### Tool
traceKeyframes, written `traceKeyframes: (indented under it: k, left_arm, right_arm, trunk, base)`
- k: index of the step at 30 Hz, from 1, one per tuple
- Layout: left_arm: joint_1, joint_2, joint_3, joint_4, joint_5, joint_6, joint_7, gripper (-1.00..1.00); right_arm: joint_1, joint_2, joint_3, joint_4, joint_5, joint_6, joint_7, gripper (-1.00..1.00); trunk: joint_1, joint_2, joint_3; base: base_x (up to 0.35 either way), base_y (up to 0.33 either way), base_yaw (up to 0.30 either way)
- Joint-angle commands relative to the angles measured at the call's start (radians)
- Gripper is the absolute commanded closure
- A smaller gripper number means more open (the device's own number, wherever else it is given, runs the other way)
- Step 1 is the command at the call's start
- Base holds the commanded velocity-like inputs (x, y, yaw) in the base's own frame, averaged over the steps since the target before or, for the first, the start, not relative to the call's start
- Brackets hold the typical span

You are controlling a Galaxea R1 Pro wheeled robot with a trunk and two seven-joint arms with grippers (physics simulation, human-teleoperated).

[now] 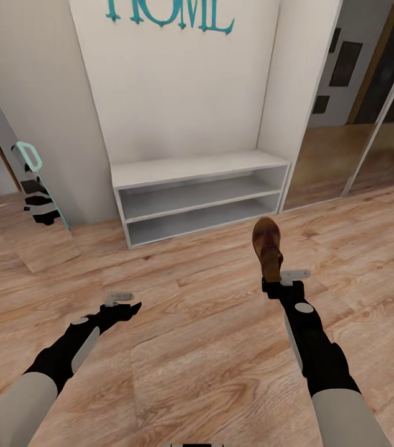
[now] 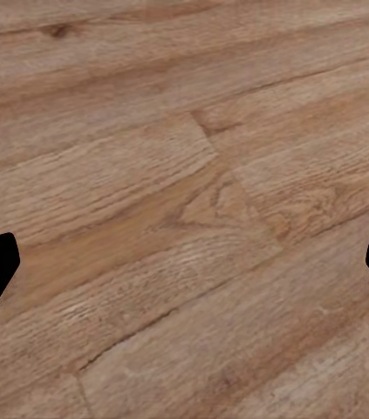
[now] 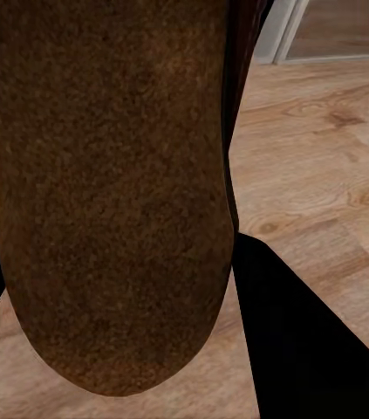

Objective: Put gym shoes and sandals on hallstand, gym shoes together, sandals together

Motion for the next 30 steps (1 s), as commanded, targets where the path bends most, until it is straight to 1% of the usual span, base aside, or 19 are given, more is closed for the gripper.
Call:
traceKeyframes:
  k: [1, 3, 4, 24, 30]
  left_arm:
    - [0.0, 0.001, -0.004, -0.001, 0.01, 0.006, 0.001, -1.0]
    - [0.0, 0.001, -0.004, -0.001, 0.01, 0.006, 0.001, -1.0]
    - [0.0, -0.006, -0.004, -0.001, 0.01, 0.006, 0.001, -1.0]
    - [0.0, -0.011, -0.004, -0.001, 0.01, 0.006, 0.001, -1.0]
    - [0.0, -0.011, -0.004, -0.001, 0.01, 0.006, 0.001, -1.0]
  right_arm:
    - [0.0, 0.001, -0.002, -0.002, 0.004, 0.006, -0.001, 1.0]
    - [0.0, 0.001, -0.002, -0.003, 0.004, 0.006, -0.001, 1.0]
    - [0.0, 0.001, -0.003, -0.003, 0.004, 0.006, -0.001, 1.0]
    - [0.0, 0.001, -0.003, -0.002, 0.004, 0.006, -0.001, 1.0]
    - [0.0, 0.001, -0.003, -0.002, 0.004, 0.006, -0.001, 1.0]
  trunk:
    - [-0.001, 0.0, 0.003]
    - [-0.001, 0.0, 0.011]
    - [-0.002, 0.001, 0.016]
    - [-0.011, 0.005, 0.126]
    - [-0.011, 0.005, 0.136]
  base:
    - [0.0, 0.0, 0.0]
    - [0.0, 0.0, 0.0]
    - [0.0, 0.0, 0.0]
    - [0.0, 0.0, 0.0]
    - [0.0, 0.0, 0.0]
